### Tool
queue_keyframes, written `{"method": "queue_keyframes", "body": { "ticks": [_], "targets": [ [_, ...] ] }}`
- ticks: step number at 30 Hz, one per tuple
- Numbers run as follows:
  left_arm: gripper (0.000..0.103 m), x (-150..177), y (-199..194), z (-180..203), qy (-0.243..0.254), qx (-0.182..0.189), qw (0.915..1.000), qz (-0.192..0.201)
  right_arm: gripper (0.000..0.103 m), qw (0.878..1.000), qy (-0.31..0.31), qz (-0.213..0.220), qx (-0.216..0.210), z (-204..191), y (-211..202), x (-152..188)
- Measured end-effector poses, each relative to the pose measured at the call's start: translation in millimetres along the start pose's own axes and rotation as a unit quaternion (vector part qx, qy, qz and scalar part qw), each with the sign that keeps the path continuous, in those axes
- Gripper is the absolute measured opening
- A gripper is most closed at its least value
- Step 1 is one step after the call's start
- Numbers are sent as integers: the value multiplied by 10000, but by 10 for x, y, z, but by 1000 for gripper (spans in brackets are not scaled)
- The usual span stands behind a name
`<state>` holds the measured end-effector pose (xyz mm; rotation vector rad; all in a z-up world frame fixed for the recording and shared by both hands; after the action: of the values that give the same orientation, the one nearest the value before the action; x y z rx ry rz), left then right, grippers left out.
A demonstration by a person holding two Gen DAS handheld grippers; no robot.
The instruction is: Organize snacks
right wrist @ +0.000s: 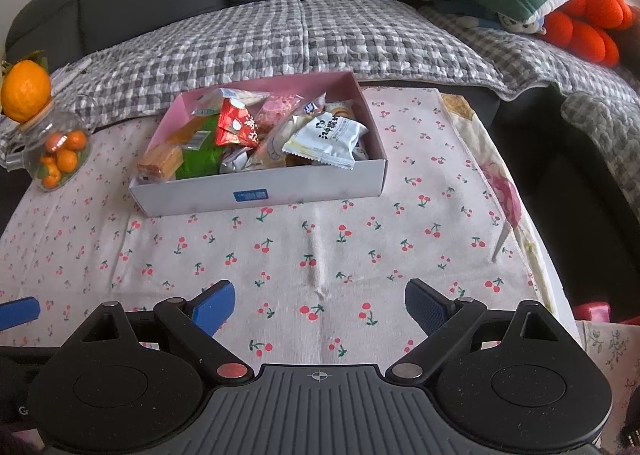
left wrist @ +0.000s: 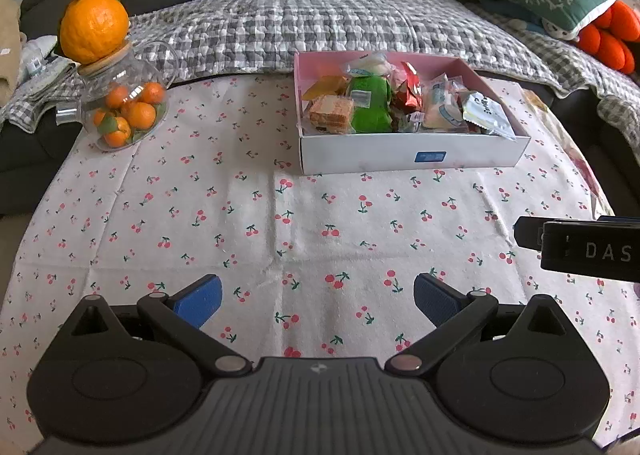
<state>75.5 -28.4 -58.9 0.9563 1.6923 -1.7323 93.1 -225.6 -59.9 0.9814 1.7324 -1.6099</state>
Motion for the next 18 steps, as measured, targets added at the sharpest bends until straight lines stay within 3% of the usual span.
{"method": "queue_keyframes", "body": {
  "ticks": [18],
  "targets": [
    [102, 10, 7, 7, 24, 44, 10000, -31, 94, 10000, -24, -58, -1, -2, 19, 21]
  ]
}}
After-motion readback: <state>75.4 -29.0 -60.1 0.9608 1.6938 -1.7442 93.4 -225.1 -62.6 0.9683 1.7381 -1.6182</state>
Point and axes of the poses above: each gripper's, at about its wrist camera, not at the fingertips, and y roughly the way its jaws point, z to its right, x to its underside, the point moved 6 cm from there along y, roughly the way its jaws point, and after that the axes turned 14 degrees about z, right-handed, at the moved point
